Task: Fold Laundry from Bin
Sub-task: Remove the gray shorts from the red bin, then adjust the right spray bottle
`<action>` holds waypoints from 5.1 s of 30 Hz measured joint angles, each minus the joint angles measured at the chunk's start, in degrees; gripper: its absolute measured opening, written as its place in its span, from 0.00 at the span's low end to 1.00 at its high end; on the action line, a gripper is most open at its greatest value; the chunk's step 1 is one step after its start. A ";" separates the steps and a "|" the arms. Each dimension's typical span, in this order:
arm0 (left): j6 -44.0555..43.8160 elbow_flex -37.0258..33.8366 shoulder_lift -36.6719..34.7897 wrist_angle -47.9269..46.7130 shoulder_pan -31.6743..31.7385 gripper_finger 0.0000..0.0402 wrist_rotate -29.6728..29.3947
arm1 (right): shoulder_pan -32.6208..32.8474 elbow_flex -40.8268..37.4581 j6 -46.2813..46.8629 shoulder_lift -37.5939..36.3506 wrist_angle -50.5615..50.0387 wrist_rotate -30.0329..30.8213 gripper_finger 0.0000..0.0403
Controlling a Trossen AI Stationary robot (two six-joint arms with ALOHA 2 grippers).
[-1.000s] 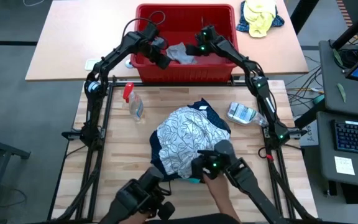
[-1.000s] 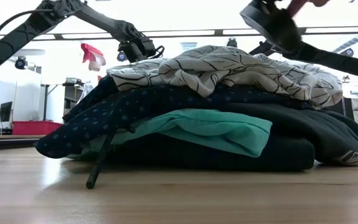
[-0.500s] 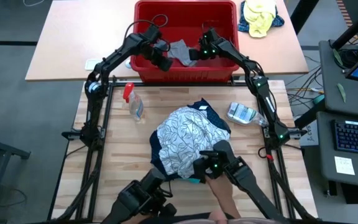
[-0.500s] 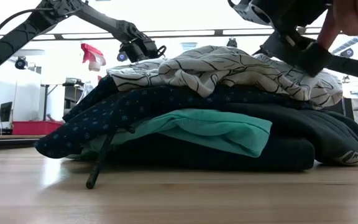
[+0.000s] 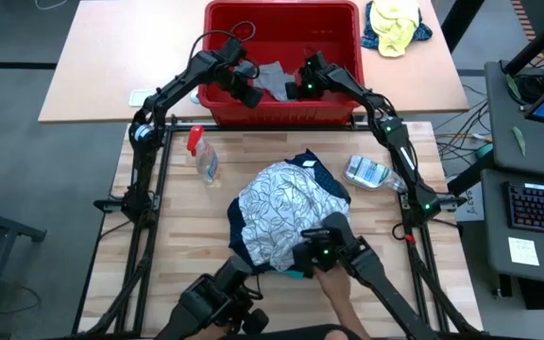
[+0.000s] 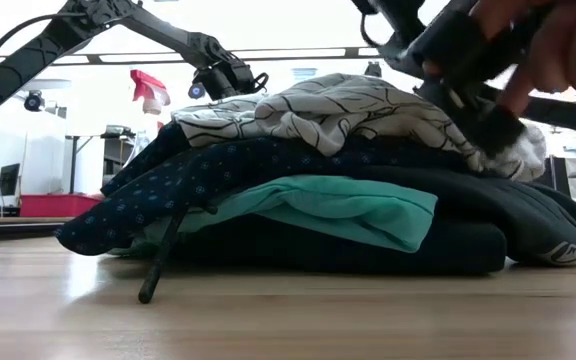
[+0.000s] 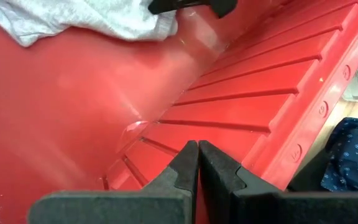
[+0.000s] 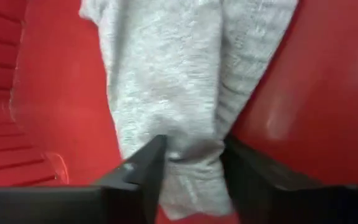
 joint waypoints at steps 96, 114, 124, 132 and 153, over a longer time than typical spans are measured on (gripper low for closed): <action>17.96 12.90 -31.29 -2.40 -2.40 0.19 12.79 | 29.16 -13.62 7.11 -31.53 -48.67 -12.99 0.04; 17.96 12.75 -30.91 -4.34 -2.40 0.19 6.23 | 24.34 -4.37 9.39 -26.89 -47.92 -15.59 0.51; 19.26 12.74 -30.91 -3.62 -2.37 0.19 0.95 | 19.86 -3.16 3.54 -34.38 -57.29 -12.56 0.59; 22.08 12.74 -30.91 -3.58 -2.37 0.19 0.95 | 17.53 -18.44 5.73 -43.07 -56.64 6.98 0.59; 26.65 12.52 -30.80 -1.18 -2.36 0.19 0.96 | 14.13 -71.72 -12.78 -58.63 -56.82 28.17 0.59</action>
